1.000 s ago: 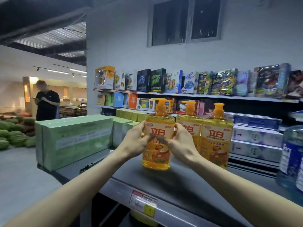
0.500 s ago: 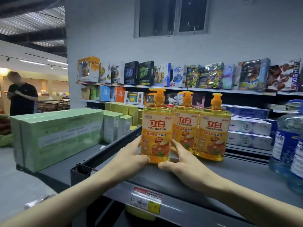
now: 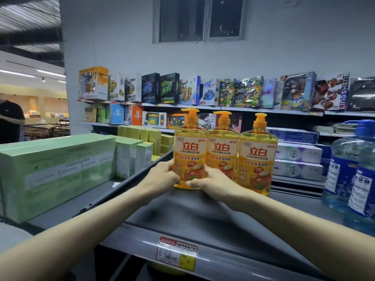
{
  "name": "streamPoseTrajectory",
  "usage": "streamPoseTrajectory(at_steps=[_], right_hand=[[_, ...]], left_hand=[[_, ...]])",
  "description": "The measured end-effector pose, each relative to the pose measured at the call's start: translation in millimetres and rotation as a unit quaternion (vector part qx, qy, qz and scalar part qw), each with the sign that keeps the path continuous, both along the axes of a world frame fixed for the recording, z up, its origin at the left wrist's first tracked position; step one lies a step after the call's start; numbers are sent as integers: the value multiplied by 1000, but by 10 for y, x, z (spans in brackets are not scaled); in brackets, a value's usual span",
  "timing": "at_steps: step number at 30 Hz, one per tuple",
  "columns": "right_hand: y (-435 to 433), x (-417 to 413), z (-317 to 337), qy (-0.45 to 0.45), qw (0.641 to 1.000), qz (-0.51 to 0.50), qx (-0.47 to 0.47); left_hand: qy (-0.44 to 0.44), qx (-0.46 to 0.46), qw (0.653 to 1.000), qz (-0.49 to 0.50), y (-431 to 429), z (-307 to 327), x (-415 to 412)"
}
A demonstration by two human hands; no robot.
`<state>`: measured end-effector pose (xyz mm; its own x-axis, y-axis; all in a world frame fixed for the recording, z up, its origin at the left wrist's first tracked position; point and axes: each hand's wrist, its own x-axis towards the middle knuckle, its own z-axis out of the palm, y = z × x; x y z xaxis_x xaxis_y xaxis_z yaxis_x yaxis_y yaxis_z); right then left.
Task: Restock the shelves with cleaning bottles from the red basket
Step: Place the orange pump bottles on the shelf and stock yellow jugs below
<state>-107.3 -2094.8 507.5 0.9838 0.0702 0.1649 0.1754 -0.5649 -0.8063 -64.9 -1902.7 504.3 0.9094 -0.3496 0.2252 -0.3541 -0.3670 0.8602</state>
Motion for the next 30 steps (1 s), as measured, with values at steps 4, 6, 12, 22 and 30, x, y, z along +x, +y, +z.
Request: streamPoseTrajectory(at_steps=[4, 6, 12, 22, 30], right_hand=[[40, 120, 40, 24, 1000, 0, 12], [58, 173, 19, 19, 1000, -7, 13], [77, 282, -13, 8, 999, -44, 16], [65, 379, -33, 0, 998, -64, -7], [20, 240, 23, 2, 990, -58, -126]], left_hand=[[1, 5, 1000, -3, 4, 29, 176], [9, -3, 1000, -6, 10, 48, 215], [26, -19, 999, -21, 1, 35, 292], [28, 10, 999, -43, -22, 19, 445], [-5, 93, 996, -10, -3, 12, 393]])
